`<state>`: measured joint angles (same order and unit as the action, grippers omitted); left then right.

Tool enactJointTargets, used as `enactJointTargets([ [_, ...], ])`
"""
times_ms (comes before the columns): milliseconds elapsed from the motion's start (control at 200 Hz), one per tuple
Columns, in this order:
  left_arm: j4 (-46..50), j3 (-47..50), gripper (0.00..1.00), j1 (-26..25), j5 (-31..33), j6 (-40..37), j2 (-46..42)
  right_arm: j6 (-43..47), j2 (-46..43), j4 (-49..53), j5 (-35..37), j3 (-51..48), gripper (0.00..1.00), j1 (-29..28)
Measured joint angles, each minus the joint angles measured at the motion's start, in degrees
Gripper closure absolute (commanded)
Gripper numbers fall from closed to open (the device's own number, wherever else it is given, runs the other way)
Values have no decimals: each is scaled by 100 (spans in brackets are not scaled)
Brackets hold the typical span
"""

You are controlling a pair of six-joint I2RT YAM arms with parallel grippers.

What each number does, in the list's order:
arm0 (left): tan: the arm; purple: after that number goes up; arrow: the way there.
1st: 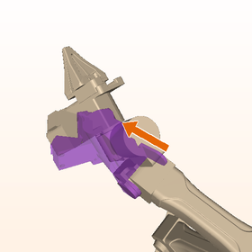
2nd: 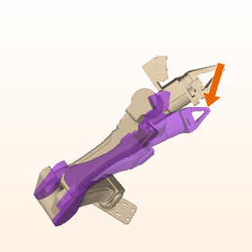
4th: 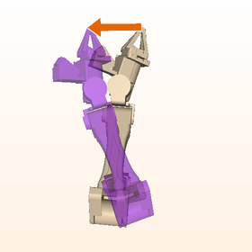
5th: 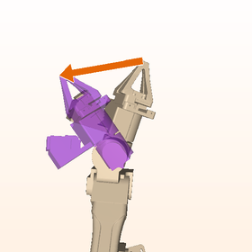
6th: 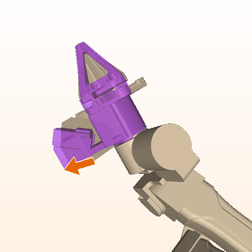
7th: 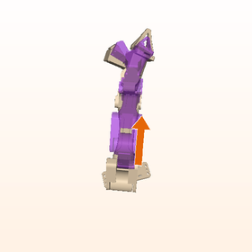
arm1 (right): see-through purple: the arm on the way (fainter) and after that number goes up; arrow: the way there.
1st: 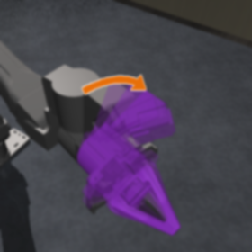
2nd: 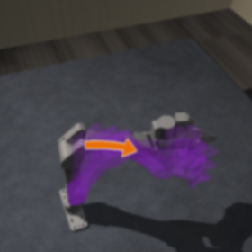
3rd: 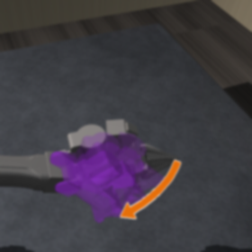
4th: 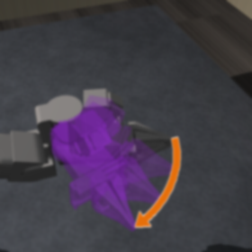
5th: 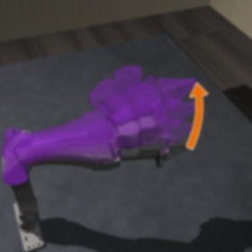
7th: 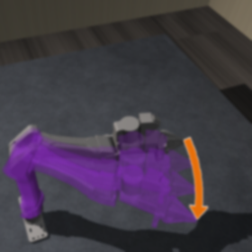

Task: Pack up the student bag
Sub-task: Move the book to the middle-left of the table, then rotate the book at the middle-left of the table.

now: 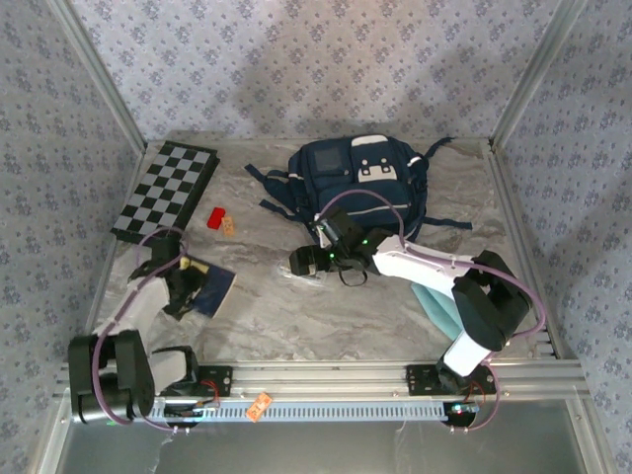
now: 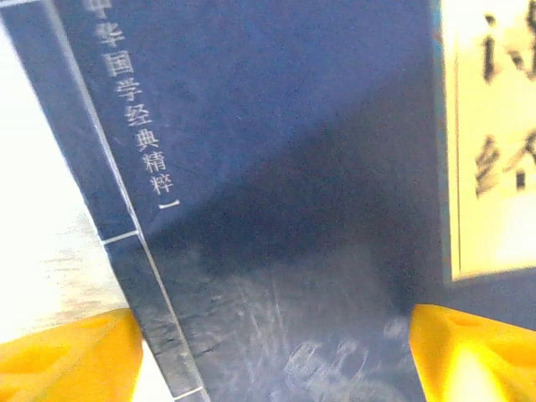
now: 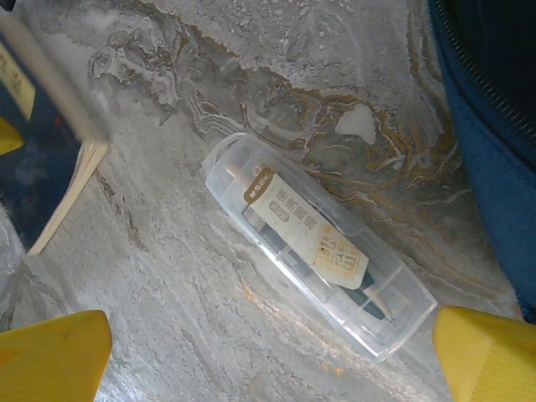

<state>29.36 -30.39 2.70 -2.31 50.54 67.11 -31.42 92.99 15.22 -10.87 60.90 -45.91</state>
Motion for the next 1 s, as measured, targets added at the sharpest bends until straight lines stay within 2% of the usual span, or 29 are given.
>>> enactJointTargets([
  [145, -608, -289, 20, -520, -505, 11, 378, 2, 66, 46, -35, 94, 0, 17],
  [330, -619, -310, 19, -525, -494, 13, -28, 101, 743, 127, -278, 885, 3, 13],
  [450, -476, -284, 19, -323, -474, 15, -501, 199, 1449, 120, -490, 1762, 6, 2],
  [655, -223, -70, 18, 341, -643, 4, -1038, 457, 2636, 87, -789, 3145, 8, 2],
  [999, -48, 291, 16, 640, -955, 9, -1467, 756, 4347, 42, -1134, 4999, 11, -72],
])
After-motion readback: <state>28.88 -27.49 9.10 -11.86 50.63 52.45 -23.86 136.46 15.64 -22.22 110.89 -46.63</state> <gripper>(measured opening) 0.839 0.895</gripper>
